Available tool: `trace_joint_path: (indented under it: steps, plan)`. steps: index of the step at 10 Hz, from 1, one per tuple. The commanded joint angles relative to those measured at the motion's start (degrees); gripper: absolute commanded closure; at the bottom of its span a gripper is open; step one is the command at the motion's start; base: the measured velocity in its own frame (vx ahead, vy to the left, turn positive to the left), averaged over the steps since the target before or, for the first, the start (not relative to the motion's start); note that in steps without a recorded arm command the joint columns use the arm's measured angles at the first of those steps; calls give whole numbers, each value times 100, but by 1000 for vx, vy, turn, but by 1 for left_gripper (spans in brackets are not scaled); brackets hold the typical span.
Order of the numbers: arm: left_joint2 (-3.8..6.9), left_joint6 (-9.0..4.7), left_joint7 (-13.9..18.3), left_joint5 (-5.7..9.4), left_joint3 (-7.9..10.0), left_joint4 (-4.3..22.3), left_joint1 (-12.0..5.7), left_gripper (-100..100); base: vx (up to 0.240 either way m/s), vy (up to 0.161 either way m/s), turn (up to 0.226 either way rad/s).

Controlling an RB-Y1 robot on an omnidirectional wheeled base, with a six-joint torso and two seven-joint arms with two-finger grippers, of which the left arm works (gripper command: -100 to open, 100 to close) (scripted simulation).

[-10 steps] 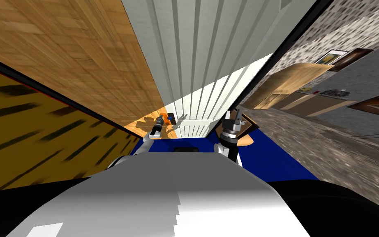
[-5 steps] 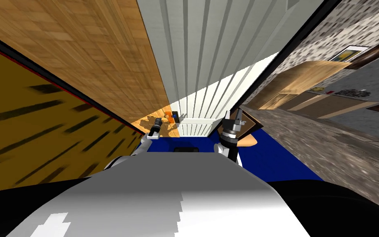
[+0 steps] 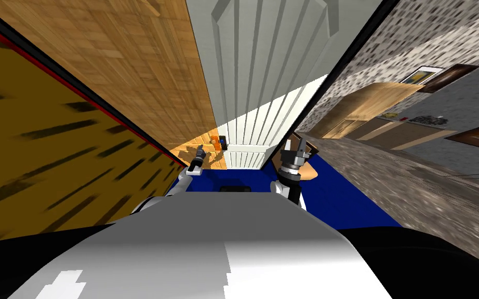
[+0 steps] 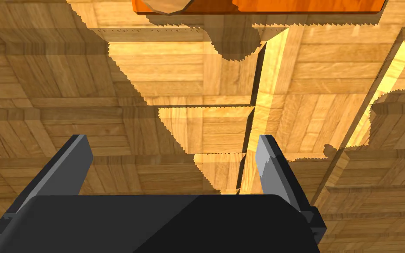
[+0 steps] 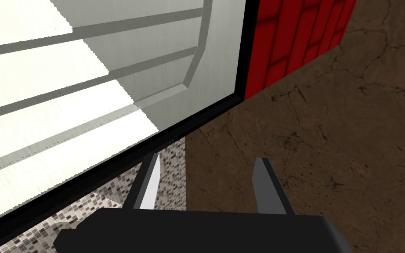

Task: Pull the door open

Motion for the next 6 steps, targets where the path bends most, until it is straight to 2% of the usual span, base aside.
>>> trace_joint_path:
  steps: [1,2,3,4,6]
  plan:
    - [-21,48,51,-16,-102,-109,-21,-100,-178,-102,-56]
    - [-65,65,86,-36,-204,-184,-81,-100,-160,-120,-152]
    - [-26,55,73,-21,-147,-178,-17,-100,-71,-56,-31]
    - [87,80,63,4,-14,-115,89,-100,-42,41,227]
    - [226,90,30,38,172,-4,197,-100,-2,111,168]
